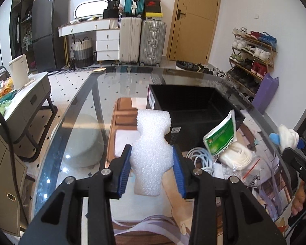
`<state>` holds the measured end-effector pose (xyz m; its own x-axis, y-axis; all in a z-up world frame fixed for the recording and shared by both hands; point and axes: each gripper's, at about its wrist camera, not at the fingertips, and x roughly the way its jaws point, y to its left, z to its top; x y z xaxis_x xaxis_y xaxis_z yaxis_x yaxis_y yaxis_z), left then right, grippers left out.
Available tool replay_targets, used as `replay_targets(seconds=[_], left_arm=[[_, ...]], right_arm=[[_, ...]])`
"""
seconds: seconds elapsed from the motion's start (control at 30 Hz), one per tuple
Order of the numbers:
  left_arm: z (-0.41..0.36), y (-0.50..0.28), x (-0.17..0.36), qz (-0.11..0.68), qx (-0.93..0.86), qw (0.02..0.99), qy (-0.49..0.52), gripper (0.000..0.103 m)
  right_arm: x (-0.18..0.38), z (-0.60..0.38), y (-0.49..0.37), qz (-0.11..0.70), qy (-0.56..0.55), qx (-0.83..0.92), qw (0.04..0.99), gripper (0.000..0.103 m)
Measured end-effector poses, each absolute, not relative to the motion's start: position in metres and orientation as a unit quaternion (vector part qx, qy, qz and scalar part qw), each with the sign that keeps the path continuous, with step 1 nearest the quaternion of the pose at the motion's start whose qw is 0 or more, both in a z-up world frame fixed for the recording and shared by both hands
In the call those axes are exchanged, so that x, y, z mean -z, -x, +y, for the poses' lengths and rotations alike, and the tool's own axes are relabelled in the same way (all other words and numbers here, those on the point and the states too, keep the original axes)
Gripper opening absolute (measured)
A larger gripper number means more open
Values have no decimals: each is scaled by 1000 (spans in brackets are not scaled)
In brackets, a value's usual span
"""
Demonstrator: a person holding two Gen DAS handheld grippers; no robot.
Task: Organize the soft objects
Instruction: 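Carry the plush doll and foam piece over the black box with both tools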
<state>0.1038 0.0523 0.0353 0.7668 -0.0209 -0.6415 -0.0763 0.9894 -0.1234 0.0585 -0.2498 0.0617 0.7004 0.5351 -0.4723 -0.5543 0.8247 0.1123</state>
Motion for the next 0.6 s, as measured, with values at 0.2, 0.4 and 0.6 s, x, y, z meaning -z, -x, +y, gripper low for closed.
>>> replay_targets(seconds=[0.2,0.4,0.6], left_arm=[[48,-108,-47,329,-14,942,64,37],[42,-118,-53,322,-8,945,63,37],[36,-129,-60,317,-2,947,57,37]], right_arm=[[-73,-244,-72,248,31,-301,920,85],[-85,-240,-86,239,34,-311,919,85],[-97,-236,-107,235,38,-317,918,85]])
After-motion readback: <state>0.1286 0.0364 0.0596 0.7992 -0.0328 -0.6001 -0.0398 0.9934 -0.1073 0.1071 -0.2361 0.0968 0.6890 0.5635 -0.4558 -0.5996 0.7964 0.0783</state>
